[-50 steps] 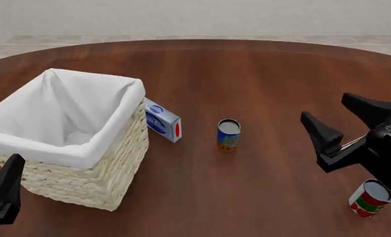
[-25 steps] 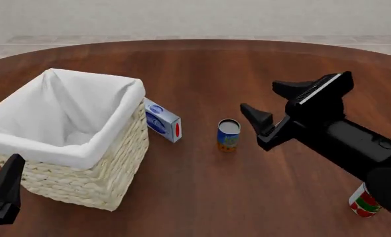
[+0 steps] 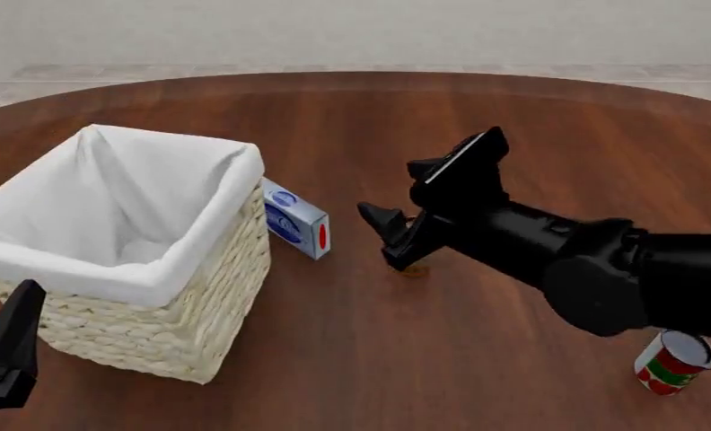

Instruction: Pick up the cream cheese box, and put it in the basket.

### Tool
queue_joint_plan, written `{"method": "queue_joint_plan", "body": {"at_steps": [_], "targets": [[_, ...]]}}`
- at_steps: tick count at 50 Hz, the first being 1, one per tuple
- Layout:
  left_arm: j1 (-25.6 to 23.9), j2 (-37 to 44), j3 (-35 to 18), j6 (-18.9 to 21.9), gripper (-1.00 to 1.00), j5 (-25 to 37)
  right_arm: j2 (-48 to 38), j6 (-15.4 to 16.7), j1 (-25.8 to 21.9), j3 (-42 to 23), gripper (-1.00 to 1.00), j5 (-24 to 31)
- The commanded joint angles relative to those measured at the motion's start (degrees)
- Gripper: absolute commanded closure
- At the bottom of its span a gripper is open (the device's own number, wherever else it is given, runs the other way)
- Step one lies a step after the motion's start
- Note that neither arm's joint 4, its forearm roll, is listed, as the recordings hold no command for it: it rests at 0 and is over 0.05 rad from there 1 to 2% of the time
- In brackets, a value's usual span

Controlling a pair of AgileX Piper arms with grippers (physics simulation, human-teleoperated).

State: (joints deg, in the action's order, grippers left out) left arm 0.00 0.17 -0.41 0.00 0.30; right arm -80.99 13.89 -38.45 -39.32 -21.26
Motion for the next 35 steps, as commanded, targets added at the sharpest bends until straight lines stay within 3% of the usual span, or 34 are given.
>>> {"method": "queue_joint_plan", "body": {"at_steps": [1, 4, 6, 13, 23, 35], "targets": [[0.0, 0.0, 0.0, 0.0, -1.00, 0.0, -7.0, -2.8, -3.3, -5.4, -1.00, 0.8], [0.0, 0.0, 0.0, 0.0, -1.00, 0.0, -10.6, 0.6, -3.1, -7.0, -1.00, 0.5], [0.0, 0.0, 0.0, 0.0, -1.00, 0.0, -11.2, -0.9, -3.8, -7.5, -1.00, 0.4], [0.0, 0.0, 0.0, 0.0, -1.00, 0.0, -16.9, -0.4, -3.8, -10.9, -1.00, -0.6], [0.0, 0.0, 0.0, 0.0, -1.00, 0.0, -21.9, 0.2, -3.7, -17.8, -1.00, 2.6], [0.0, 0.0, 0.0, 0.0, -1.00, 0.0, -24.6, -1.7, -5.0, -23.2, -1.00, 6.8]]}}
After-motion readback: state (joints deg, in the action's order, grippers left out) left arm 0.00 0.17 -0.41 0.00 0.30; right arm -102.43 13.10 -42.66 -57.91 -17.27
